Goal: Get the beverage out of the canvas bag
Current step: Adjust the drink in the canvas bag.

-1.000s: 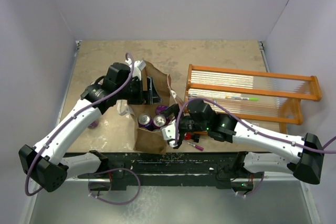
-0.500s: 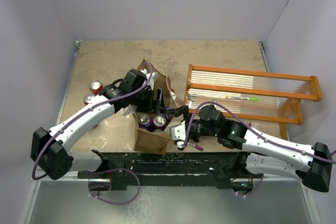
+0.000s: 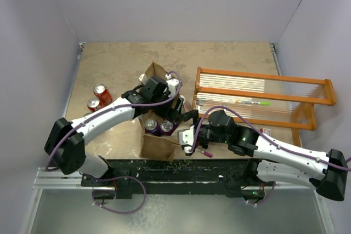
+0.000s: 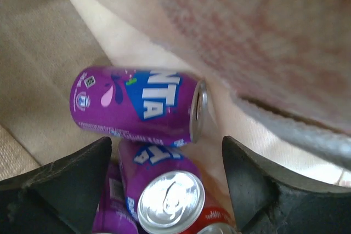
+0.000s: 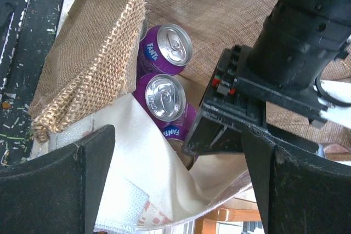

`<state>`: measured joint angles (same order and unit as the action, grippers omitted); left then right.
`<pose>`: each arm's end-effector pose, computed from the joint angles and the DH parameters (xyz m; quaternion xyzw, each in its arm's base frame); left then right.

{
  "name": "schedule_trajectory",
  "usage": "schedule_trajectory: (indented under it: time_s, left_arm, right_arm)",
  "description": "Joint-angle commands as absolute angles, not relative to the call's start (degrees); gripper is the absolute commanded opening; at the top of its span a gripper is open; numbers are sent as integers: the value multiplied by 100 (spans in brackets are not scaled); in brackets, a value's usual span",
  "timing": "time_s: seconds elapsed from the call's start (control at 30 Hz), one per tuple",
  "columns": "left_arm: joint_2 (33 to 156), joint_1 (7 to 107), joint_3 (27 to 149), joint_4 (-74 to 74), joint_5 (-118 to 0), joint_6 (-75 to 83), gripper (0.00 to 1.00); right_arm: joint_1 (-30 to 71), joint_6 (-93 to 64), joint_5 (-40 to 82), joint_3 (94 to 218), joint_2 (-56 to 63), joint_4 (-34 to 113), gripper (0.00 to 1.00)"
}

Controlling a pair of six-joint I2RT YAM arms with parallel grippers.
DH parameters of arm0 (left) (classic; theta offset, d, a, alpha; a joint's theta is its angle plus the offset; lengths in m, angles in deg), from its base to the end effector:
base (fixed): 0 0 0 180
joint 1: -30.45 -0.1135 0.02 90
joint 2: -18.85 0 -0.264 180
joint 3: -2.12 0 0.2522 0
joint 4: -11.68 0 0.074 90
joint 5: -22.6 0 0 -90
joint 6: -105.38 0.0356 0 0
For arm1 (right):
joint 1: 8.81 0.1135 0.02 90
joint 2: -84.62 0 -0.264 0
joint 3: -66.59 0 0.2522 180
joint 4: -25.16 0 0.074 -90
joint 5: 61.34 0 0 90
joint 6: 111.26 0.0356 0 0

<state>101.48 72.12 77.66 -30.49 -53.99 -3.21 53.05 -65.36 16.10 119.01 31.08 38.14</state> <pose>0.2241 -0.2105 0.2619 0.2261 0.9041 -0.2682 0.2440 0.0973 0.1983 0.2944 -0.6663 0.4182 0.1796 0.5906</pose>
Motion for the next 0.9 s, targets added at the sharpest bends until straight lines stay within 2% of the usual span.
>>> schedule_trajectory:
  time_s: [0.0,0.47,0.63,0.87]
  left_arm:
    - [10465,7373,7919,-2485,-5855,-317,85]
    - [10698,7588,7734,-2809,-6977,-107,87]
    - [10746,7589,7985,-3531,-8263,-578,72]
    - [10416,7533,7895,-3647,-8968,-981,68]
  right_arm:
    - [5322,-6494,1737,11952,3042,4152,99]
    - [5321,-6560,1692,12023,2944,4261,99]
    - [5317,-6543,1697,12030,2933,4235,99]
    - [5323,-6566,1673,12011,2891,4214,99]
